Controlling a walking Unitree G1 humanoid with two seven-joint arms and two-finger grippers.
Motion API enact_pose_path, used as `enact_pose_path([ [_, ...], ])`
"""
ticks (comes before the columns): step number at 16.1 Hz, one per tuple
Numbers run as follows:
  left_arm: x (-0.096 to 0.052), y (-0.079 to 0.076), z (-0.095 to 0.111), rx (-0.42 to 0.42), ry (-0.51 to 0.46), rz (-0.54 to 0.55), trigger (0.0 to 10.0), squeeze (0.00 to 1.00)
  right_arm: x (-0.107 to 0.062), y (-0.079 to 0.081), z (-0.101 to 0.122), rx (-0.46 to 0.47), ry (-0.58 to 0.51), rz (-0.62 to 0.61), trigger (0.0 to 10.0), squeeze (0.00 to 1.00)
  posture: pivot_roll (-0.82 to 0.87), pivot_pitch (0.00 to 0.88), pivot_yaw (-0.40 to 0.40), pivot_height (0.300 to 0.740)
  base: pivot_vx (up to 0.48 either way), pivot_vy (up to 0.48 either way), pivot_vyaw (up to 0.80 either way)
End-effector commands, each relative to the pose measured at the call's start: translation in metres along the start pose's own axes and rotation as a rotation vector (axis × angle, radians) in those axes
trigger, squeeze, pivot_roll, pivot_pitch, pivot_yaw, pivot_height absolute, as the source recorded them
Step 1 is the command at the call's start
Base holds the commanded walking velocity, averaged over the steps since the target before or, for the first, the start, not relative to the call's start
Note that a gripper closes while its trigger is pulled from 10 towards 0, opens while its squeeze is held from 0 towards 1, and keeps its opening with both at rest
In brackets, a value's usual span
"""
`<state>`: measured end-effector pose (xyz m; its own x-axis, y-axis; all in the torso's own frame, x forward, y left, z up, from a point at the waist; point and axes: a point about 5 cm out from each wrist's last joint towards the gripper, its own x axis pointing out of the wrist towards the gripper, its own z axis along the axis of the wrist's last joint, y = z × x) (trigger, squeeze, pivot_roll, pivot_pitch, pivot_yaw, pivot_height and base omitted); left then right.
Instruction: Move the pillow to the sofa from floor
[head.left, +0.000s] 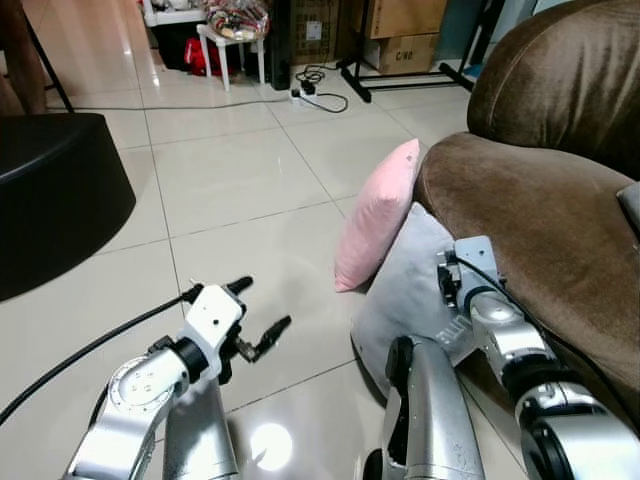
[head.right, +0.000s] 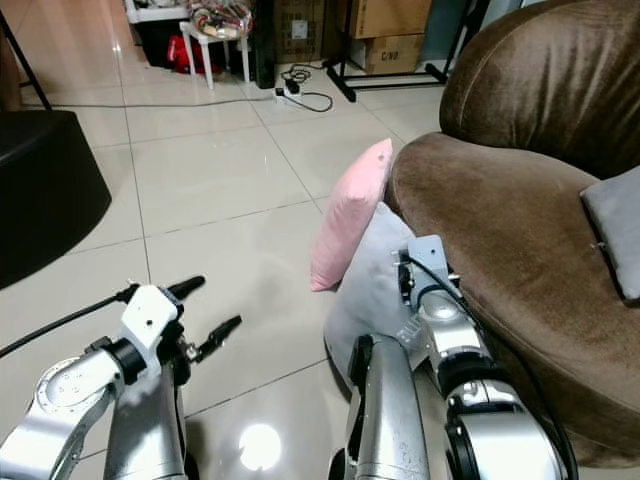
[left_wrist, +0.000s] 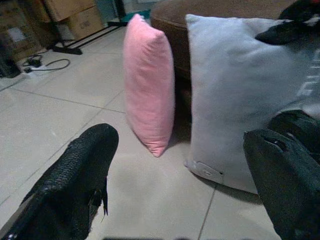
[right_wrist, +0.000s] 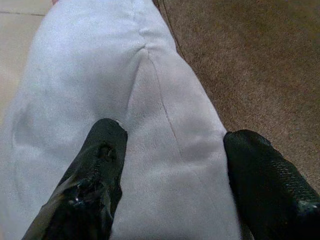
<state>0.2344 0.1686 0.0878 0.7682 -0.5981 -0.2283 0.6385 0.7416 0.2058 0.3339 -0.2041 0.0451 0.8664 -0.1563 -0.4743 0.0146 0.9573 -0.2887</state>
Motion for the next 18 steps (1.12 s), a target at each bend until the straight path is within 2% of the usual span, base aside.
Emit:
enact_pose_path([
  [1, 0.000, -0.001, 0.003, 0.002, -0.007, -0.018, 10.0, 0.00, 0.000, 0.001, -0.010, 0.051, 0.053, 0.013, 10.0, 0.00, 0.05, 0.003, -0.047, 0.389, 0.000, 0.000, 0.00],
  [2, 0.001, -0.001, 0.003, 0.002, -0.006, -0.025, 10.0, 0.00, 0.000, 0.003, -0.014, 0.049, 0.073, 0.020, 10.0, 0.00, 0.05, 0.003, -0.047, 0.389, 0.000, 0.000, 0.00],
  [3, 0.002, -0.001, 0.004, 0.002, -0.005, -0.030, 10.0, 0.00, 0.000, 0.005, -0.016, 0.039, 0.086, 0.024, 8.2, 0.00, 0.05, 0.000, -0.048, 0.389, 0.000, 0.000, 0.00],
  [4, 0.002, -0.001, 0.004, 0.003, -0.002, -0.035, 10.0, 0.00, 0.000, 0.006, -0.018, 0.046, 0.095, 0.031, 3.3, 0.00, 0.05, 0.000, -0.049, 0.389, 0.000, 0.000, 0.00],
  [5, 0.002, 0.000, 0.004, 0.002, 0.000, -0.038, 10.0, 0.00, 0.000, 0.006, -0.019, 0.053, 0.100, 0.036, 0.0, 0.00, 0.05, 0.000, -0.050, 0.389, 0.000, 0.000, 0.00],
  [13, 0.004, -0.001, 0.003, 0.006, 0.008, -0.054, 10.0, 0.00, 0.000, 0.016, -0.020, 0.016, 0.094, 0.117, 0.0, 0.00, 0.05, 0.000, -0.057, 0.389, 0.000, 0.000, 0.00],
  [18, 0.005, 0.000, 0.002, 0.011, 0.010, -0.056, 10.0, 0.00, 0.000, 0.021, -0.016, 0.034, 0.074, 0.153, 0.0, 0.00, 0.05, 0.000, -0.061, 0.389, 0.000, 0.000, 0.00],
])
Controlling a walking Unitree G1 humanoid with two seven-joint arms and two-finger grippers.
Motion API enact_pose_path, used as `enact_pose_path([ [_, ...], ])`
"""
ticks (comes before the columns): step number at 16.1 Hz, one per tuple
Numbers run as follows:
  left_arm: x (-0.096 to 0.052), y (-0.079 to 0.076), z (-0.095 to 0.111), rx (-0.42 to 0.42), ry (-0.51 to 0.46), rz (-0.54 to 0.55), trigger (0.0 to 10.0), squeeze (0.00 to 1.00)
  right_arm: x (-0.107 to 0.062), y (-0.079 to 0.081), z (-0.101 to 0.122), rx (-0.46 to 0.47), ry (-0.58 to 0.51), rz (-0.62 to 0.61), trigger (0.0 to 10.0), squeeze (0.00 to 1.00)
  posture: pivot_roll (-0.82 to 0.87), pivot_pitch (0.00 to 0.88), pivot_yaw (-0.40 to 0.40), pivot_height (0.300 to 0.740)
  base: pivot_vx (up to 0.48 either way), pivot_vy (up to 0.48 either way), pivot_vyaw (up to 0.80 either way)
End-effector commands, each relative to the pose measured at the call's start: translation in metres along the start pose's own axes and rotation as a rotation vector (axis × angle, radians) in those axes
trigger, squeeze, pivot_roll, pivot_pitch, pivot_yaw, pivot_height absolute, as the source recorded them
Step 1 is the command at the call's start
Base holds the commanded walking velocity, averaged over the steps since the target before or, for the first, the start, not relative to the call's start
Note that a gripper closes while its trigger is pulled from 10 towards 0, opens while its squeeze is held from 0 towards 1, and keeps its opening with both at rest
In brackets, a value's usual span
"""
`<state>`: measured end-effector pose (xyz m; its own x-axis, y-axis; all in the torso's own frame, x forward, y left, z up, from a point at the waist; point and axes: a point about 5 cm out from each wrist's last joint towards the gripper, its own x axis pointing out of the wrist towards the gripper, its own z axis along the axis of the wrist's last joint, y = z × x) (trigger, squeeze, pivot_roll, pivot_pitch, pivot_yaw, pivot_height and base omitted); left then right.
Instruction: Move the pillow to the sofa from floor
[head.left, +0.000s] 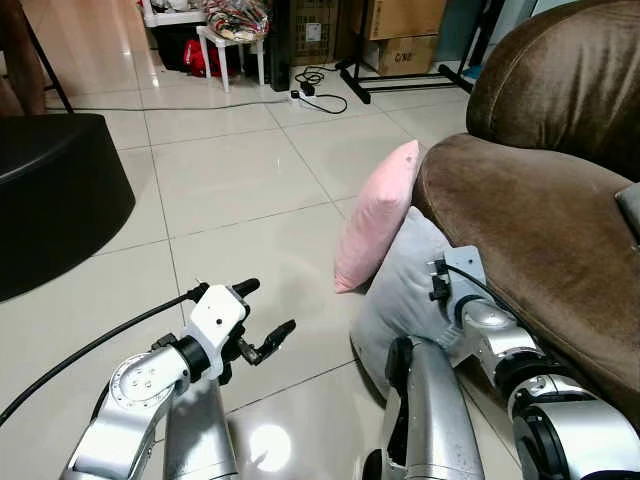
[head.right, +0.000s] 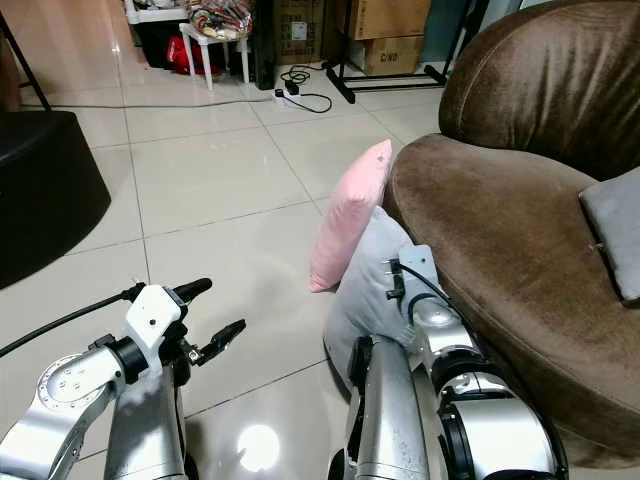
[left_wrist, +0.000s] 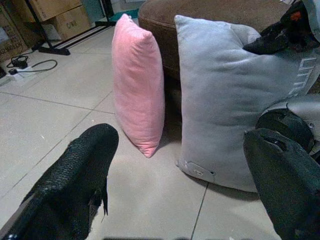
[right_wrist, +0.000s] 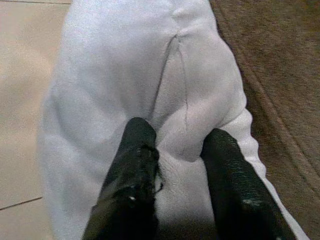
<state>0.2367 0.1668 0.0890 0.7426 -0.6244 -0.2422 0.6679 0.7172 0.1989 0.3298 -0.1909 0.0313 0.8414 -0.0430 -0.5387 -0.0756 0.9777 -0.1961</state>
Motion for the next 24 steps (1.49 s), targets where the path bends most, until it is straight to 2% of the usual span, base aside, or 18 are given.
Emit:
enact_pose_path([
  [1, 0.003, 0.000, 0.001, 0.009, 0.004, -0.017, 10.0, 0.00, 0.000, 0.006, -0.004, -0.001, 0.024, 0.038, 0.0, 0.00, 0.05, 0.000, -0.061, 0.389, 0.000, 0.000, 0.00],
  [7, 0.006, 0.000, -0.001, 0.008, 0.006, -0.015, 10.0, 0.00, 0.000, 0.016, 0.000, 0.007, -0.024, 0.105, 0.0, 0.00, 0.04, 0.000, -0.061, 0.389, 0.000, 0.000, 0.00],
  [12, 0.010, 0.000, -0.001, 0.012, -0.003, -0.003, 10.0, 0.00, -0.002, 0.033, 0.014, 0.030, -0.144, 0.212, 0.0, 0.00, 0.03, 0.000, -0.071, 0.389, 0.000, 0.000, 0.00],
  [14, 0.010, 0.001, -0.001, 0.016, -0.007, 0.008, 10.0, 0.00, -0.007, 0.042, 0.030, 0.071, -0.281, 0.290, 0.0, 0.00, 0.04, 0.000, -0.078, 0.389, 0.000, 0.000, 0.00],
  [15, 0.009, 0.002, 0.000, 0.022, -0.010, 0.019, 10.0, 0.00, -0.014, 0.045, 0.043, 0.089, -0.398, 0.353, 0.0, 0.00, 0.04, 0.000, -0.082, 0.389, 0.000, 0.000, 0.00],
  [16, 0.008, 0.002, 0.000, 0.024, -0.012, 0.025, 10.0, 0.00, -0.017, 0.044, 0.047, 0.098, -0.432, 0.366, 0.0, 0.00, 0.04, 0.000, -0.084, 0.389, 0.000, 0.000, 0.00],
  [19, -0.001, 0.006, 0.003, 0.035, -0.027, 0.080, 10.0, 0.00, -0.055, 0.021, 0.089, 0.195, -0.718, 0.378, 0.0, 0.00, 0.03, 0.000, -0.089, 0.389, 0.000, 0.000, 0.00],
  [20, 0.000, 0.007, 0.011, 0.021, -0.059, 0.103, 10.0, 0.00, -0.070, 0.010, 0.105, 0.288, -0.800, 0.362, 2.0, 0.00, 0.03, 0.000, -0.094, 0.389, 0.000, 0.000, 0.00],
  [21, 0.002, 0.009, 0.018, 0.016, -0.086, 0.122, 10.0, 0.00, -0.078, 0.003, 0.116, 0.322, -0.841, 0.330, 10.0, 0.00, 0.04, 0.000, -0.099, 0.389, 0.000, 0.000, 0.00],
  [22, 0.005, 0.010, 0.029, 0.016, -0.128, 0.146, 10.0, 0.00, -0.095, -0.008, 0.137, 0.319, -0.922, 0.303, 10.0, 0.00, 0.03, 0.000, -0.096, 0.389, 0.000, 0.000, 0.00],
  [24, 0.007, 0.009, 0.035, 0.021, -0.148, 0.146, 10.0, 0.00, -0.114, -0.028, 0.166, 0.351, -1.033, 0.226, 10.0, 0.00, 0.03, 0.000, -0.091, 0.394, 0.000, 0.000, 0.00],
])
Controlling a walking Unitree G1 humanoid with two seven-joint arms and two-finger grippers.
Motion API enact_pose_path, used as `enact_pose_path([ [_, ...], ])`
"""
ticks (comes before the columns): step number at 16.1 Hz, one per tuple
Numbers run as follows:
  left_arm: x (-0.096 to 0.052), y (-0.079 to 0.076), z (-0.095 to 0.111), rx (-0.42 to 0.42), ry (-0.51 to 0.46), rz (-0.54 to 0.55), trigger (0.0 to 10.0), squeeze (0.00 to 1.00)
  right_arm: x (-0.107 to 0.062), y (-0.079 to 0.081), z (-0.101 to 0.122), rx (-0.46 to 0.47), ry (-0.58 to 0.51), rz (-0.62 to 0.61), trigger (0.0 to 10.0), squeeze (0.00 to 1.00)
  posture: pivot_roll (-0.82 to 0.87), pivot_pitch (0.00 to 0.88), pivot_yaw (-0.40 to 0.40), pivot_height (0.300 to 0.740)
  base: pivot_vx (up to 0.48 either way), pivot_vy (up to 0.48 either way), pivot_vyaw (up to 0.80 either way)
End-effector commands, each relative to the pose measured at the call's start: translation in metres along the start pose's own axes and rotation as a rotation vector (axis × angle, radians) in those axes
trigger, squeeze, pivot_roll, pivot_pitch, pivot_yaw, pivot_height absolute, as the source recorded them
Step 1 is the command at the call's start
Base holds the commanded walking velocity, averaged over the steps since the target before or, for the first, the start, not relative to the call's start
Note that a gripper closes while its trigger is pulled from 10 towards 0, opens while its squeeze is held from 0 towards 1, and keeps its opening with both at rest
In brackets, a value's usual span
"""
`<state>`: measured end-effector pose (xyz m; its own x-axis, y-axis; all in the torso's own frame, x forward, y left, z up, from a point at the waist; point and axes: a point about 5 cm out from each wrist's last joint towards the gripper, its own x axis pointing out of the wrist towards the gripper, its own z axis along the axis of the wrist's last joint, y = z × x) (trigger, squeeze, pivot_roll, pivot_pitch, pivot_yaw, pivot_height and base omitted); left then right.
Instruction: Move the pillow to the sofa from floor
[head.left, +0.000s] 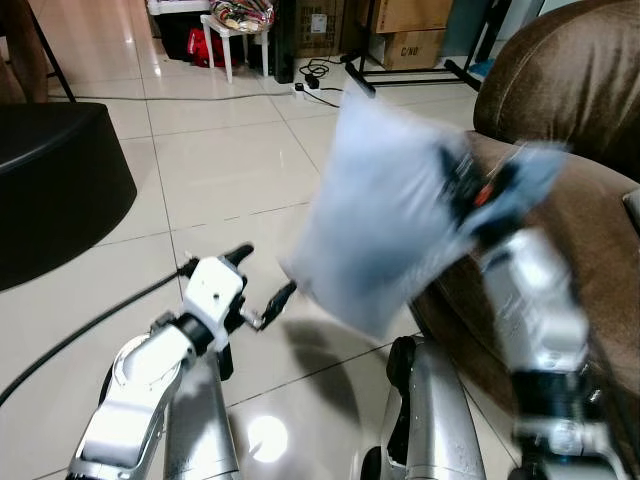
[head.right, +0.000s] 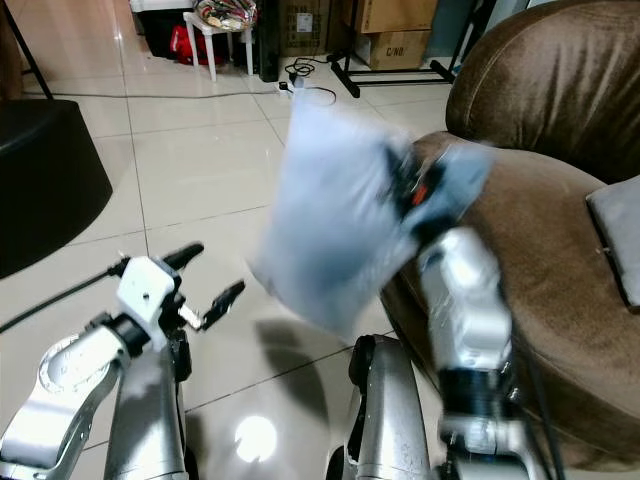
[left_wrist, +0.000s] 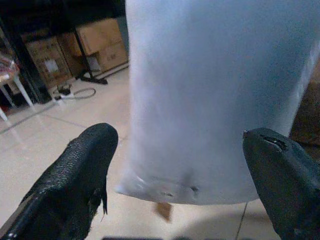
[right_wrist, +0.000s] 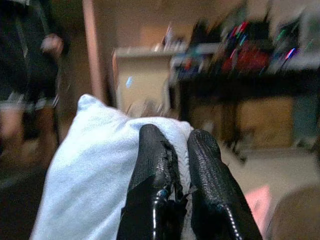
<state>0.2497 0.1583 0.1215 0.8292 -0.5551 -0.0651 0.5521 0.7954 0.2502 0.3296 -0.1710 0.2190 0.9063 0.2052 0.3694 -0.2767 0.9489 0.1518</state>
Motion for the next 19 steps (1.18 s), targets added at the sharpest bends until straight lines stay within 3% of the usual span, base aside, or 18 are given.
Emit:
enact_pose_path([
  [1, 0.001, -0.003, 0.001, -0.004, 0.001, -0.006, 10.0, 0.00, 0.009, -0.009, 0.047, -0.013, -0.163, -0.063, 10.0, 0.00, 0.02, 0.000, -0.088, 0.404, 0.000, 0.000, 0.00],
  [4, 0.003, -0.005, 0.005, 0.023, 0.004, -0.022, 10.0, 0.00, 0.022, -0.021, 0.089, -0.046, -0.243, -0.115, 10.0, 0.00, 0.03, 0.000, -0.094, 0.424, 0.000, 0.000, 0.00],
  [6, 0.003, -0.002, 0.012, 0.034, -0.011, -0.004, 10.0, 0.00, 0.030, -0.035, 0.120, -0.141, -0.258, -0.160, 10.0, 0.00, 0.03, 0.000, -0.103, 0.444, 0.000, 0.000, 0.00],
  [9, 0.002, -0.001, 0.012, 0.034, -0.012, 0.010, 10.0, 0.00, 0.034, -0.042, 0.135, -0.232, -0.262, -0.199, 10.0, 0.00, 0.04, 0.000, -0.108, 0.469, 0.000, 0.000, 0.00],
  [12, 0.001, 0.001, 0.014, 0.035, -0.011, 0.022, 10.0, 0.00, 0.036, -0.044, 0.153, -0.266, -0.298, -0.230, 10.0, 0.00, 0.03, 0.000, -0.108, 0.499, 0.000, 0.000, 0.00],
  [15, 0.005, 0.003, 0.014, 0.040, -0.014, 0.034, 10.0, 0.00, 0.040, -0.042, 0.136, -0.332, -0.253, -0.225, 10.0, 0.00, 0.03, 0.000, -0.117, 0.524, 0.000, 0.000, 0.00],
  [17, 0.002, 0.006, 0.011, 0.038, -0.003, 0.067, 10.0, 0.00, 0.034, -0.033, 0.092, -0.365, -0.144, -0.210, 10.0, 0.00, 0.02, 0.000, -0.116, 0.544, 0.000, 0.000, 0.00],
  [19, 0.000, 0.013, 0.002, 0.059, 0.041, 0.139, 10.0, 0.00, 0.021, -0.028, 0.050, -0.327, -0.039, -0.223, 10.0, 0.00, 0.03, 0.000, -0.113, 0.564, 0.000, 0.000, 0.00],
])
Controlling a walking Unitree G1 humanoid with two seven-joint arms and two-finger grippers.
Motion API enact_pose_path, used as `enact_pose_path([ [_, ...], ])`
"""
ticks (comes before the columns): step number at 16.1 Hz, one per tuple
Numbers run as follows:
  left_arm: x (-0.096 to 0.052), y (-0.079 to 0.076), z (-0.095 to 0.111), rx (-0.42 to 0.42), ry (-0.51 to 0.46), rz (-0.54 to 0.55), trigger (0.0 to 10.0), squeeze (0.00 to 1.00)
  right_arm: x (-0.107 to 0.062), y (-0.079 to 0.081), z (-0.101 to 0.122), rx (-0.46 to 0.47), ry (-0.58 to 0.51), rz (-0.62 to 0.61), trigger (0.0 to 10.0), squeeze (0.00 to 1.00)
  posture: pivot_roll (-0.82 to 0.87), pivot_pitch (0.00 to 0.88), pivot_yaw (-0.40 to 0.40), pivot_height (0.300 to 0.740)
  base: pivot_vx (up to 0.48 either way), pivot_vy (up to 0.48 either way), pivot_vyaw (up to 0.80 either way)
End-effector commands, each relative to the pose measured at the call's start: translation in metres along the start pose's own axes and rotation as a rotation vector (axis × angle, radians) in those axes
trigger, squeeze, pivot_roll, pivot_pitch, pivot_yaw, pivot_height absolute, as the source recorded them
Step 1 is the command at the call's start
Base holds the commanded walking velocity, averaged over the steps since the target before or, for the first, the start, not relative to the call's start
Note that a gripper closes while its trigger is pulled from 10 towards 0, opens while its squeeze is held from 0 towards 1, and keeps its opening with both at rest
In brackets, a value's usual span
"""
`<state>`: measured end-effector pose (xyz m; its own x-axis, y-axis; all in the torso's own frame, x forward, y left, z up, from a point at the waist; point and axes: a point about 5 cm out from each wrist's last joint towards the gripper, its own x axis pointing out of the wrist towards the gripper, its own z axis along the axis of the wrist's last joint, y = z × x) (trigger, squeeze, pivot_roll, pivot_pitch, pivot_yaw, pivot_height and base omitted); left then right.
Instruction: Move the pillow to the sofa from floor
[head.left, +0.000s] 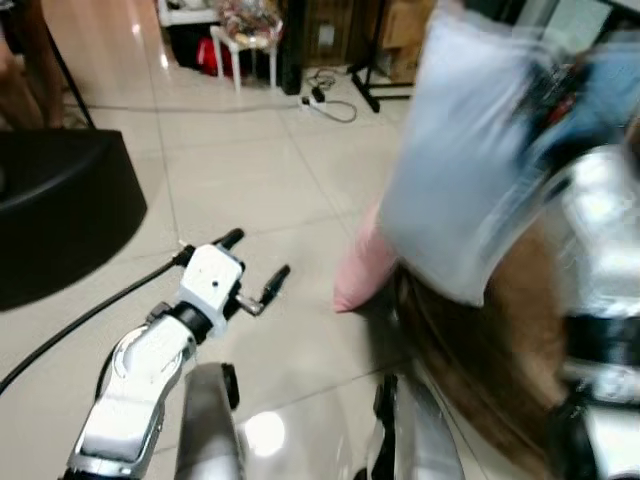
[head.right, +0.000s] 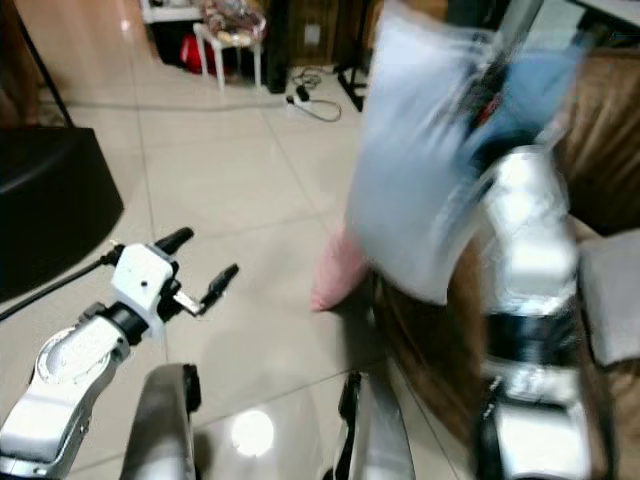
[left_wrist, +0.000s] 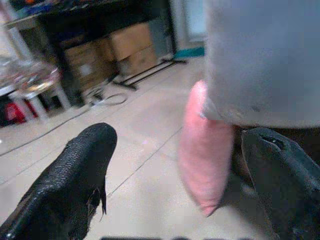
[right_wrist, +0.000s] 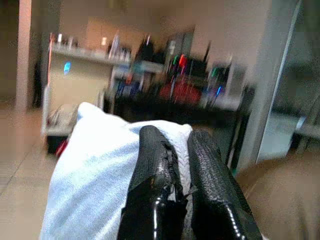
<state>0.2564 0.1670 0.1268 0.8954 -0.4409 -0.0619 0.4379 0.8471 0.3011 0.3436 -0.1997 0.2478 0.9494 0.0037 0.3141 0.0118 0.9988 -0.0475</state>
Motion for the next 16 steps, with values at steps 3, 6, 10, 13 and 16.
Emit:
enact_pose_path([
  [3, 0.002, 0.011, 0.001, 0.011, -0.007, 0.079, 10.0, 0.00, -0.004, 0.000, 0.003, 0.006, -0.033, -0.029, 10.0, 0.00, 0.03, 0.000, -0.113, 0.594, 0.000, 0.000, 0.00],
  [6, 0.003, 0.012, 0.002, 0.006, -0.013, 0.108, 10.0, 0.00, -0.010, 0.001, -0.002, 0.039, -0.011, -0.040, 10.0, 0.00, 0.03, 0.000, -0.119, 0.614, 0.000, 0.000, 0.00],
  [10, 0.003, 0.006, 0.005, -0.005, -0.031, 0.099, 10.0, 0.00, -0.010, -0.013, 0.017, 0.047, -0.065, -0.090, 10.0, 0.00, 0.03, 0.000, -0.112, 0.659, 0.000, 0.000, 0.00],
  [13, 0.002, 0.008, 0.006, -0.009, -0.022, 0.149, 10.0, 0.00, -0.013, -0.020, 0.026, 0.064, -0.077, -0.126, 10.0, 0.00, 0.03, 0.000, -0.114, 0.689, 0.000, 0.000, 0.00],
  [16, 0.002, 0.009, 0.010, -0.016, -0.041, 0.179, 10.0, 0.00, -0.020, -0.020, 0.023, 0.082, -0.050, -0.132, 10.0, 0.00, 0.03, 0.000, -0.110, 0.724, 0.000, 0.000, 0.00],
])
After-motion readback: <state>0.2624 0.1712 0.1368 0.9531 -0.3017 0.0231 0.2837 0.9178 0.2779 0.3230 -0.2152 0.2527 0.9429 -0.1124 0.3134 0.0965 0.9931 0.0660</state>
